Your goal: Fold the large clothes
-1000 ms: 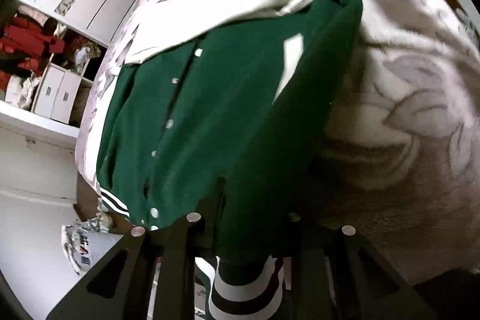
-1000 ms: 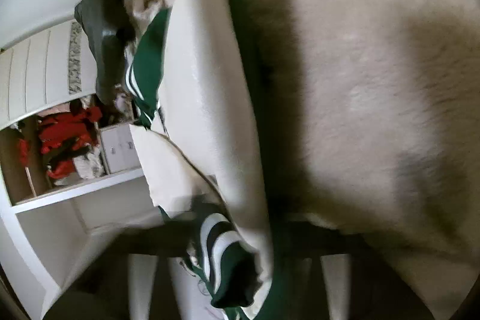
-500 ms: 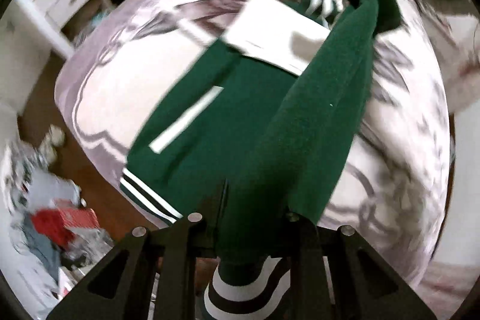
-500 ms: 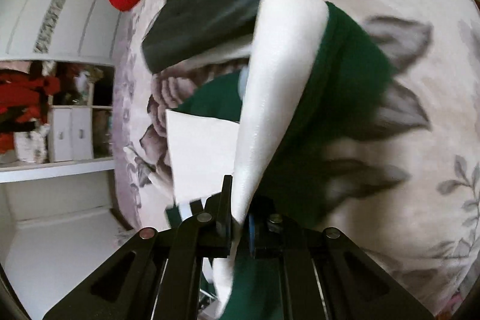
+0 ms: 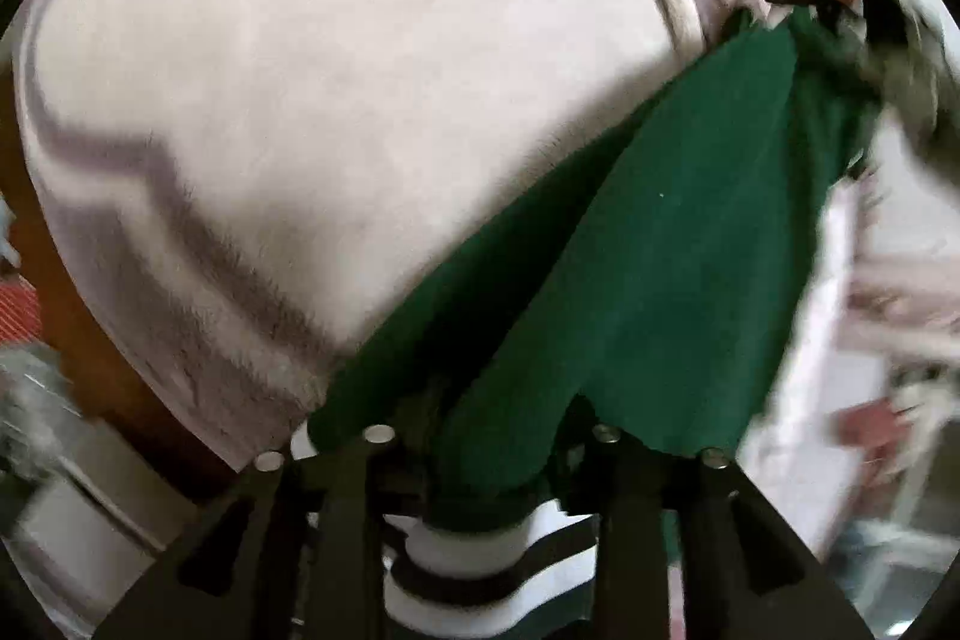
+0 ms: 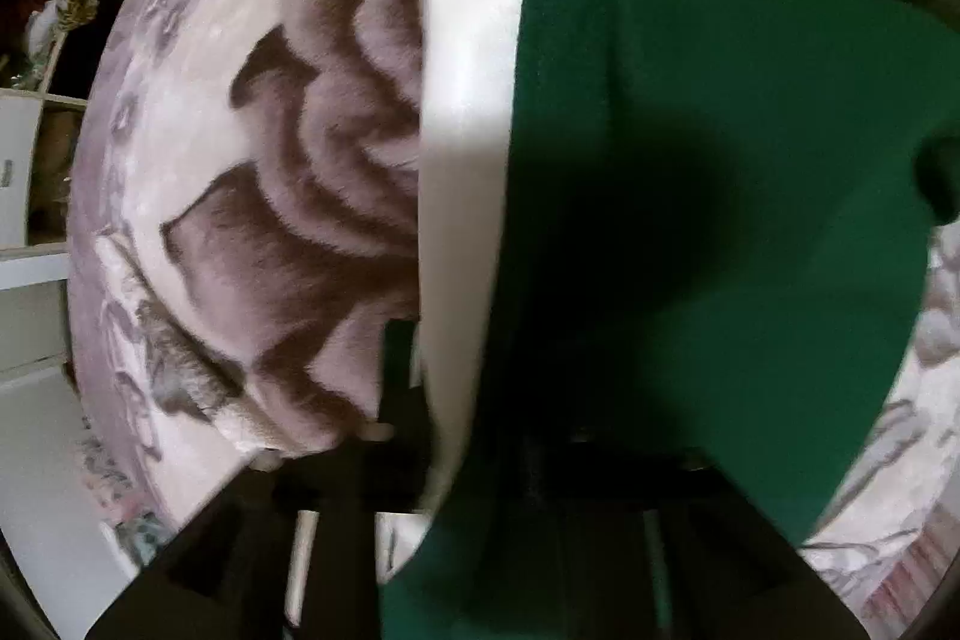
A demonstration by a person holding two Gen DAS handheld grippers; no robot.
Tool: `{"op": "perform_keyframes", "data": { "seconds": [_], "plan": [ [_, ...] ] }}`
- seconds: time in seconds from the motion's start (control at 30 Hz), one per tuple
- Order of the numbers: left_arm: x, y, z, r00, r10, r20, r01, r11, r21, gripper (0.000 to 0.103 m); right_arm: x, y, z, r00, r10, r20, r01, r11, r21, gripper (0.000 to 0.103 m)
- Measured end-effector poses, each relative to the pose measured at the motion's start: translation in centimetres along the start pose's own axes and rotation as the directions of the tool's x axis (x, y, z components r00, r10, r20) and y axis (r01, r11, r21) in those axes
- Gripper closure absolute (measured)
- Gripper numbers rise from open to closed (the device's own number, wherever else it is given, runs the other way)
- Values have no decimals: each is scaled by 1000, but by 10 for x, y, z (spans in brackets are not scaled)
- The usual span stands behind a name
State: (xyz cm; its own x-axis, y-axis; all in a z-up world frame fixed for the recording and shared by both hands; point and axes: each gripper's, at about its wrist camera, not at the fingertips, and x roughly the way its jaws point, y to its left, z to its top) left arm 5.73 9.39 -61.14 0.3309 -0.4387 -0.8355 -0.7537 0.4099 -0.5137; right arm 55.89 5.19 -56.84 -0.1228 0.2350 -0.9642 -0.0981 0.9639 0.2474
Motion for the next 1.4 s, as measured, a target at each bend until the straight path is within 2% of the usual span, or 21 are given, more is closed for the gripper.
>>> {"op": "perform_keyframes", "data": {
  "seconds": [0.03, 0.07, 0.1, 0.13, 0.2, 0.33, 0.43, 0.47, 0.53, 0.6, 0.63, 0.7, 0.73, 0.77, 0.8, 0.83, 0.9, 1.03, 1.23, 1.33, 1.4],
  "plan": [
    [-6, 9, -4, 999, -37, -10, 37, 999, -23, 60, -3, -3, -2, 997, 67, -23, -68, 998, -16, 43],
    [-11, 18, -8, 997, -80, -16, 80, 996, -43, 56, -9, -7, -6, 992, 121, -47, -122, 992, -23, 42],
    [-18, 26, -13, 993, -115, -22, 113, 991, -67, 43, -19, -16, -18, 972, 220, -86, -222, 975, -19, 42],
    [-22, 32, -16, 996, -89, -24, 87, 993, -81, 35, -29, -27, -30, 955, 280, -98, -282, 959, -9, 42],
    [-29, 37, -22, 998, -52, -20, 50, 995, -89, 33, -48, -54, -61, 934, 344, -93, -346, 938, -8, 40],
    [-38, 36, -26, 998, -66, -2, 66, 995, -75, 33, -64, -121, -136, 935, 345, -75, -345, 938, 19, 37],
    [-19, 23, -17, 997, -40, -69, 39, 999, -17, 33, -43, -179, -209, 945, 311, -102, -299, 947, 121, 37],
    [-10, 15, -18, 996, -19, -90, 21, 1000, 12, 33, -33, -193, -230, 941, 317, -120, -296, 941, 162, 37],
    [0, -1, -26, 997, 59, -54, -53, 994, 98, 34, -2, -222, -285, 915, 356, -188, -304, 917, 258, 37],
    [-1, -12, -35, 994, 111, 5, -111, 982, 153, 55, 25, -242, -336, 886, 398, -236, -311, 890, 334, 37],
    [-4, -13, -40, 993, 117, 28, -120, 981, 153, 59, 36, -245, -352, 874, 410, -259, -311, 884, 349, 37],
    [-15, -12, -45, 993, 102, 63, -110, 985, 132, 78, 59, -246, -387, 851, 435, -295, -321, 874, 364, 37],
    [-21, -12, -45, 993, 90, 76, -99, 988, 121, 82, 67, -244, -399, 839, 452, -304, -329, 866, 377, 37],
    [-26, -12, -47, 994, 74, 78, -82, 990, 112, 91, 74, -242, -409, 821, 484, -302, -358, 850, 387, 43],
    [-32, -15, -48, 995, 62, 83, -71, 991, 111, 92, 78, -239, -420, 814, 510, -279, -387, 833, 395, 75],
    [-38, -17, -49, 994, 63, 90, -74, 990, 122, 92, 76, -237, -431, 821, 520, -234, -400, 818, 414, 79],
    [-51, -22, -50, 993, 58, 102, -73, 987, 145, 92, 64, -231, -439, 848, 491, -198, -388, 831, 398, 85],
    [-51, -8, -45, 994, 65, 84, -78, 985, 157, 92, 34, -227, -461, 862, 491, -128, -410, 823, 393, 89],
    [-9, 34, -28, 999, 29, -22, -26, 993, 113, 89, 52, -211, -477, 891, 433, -135, -356, 852, 385, 89],
    [-9, 37, -16, 995, -24, -95, 35, 993, 110, 81, 71, -205, -471, 897, 413, -155, -348, 878, 328, 87],
    [-20, 29, -9, 986, -59, -155, 81, 987, 138, 60, 69, -210, -468, 885, 433, -170, -364, 873, 324, 80]
  ]
}}
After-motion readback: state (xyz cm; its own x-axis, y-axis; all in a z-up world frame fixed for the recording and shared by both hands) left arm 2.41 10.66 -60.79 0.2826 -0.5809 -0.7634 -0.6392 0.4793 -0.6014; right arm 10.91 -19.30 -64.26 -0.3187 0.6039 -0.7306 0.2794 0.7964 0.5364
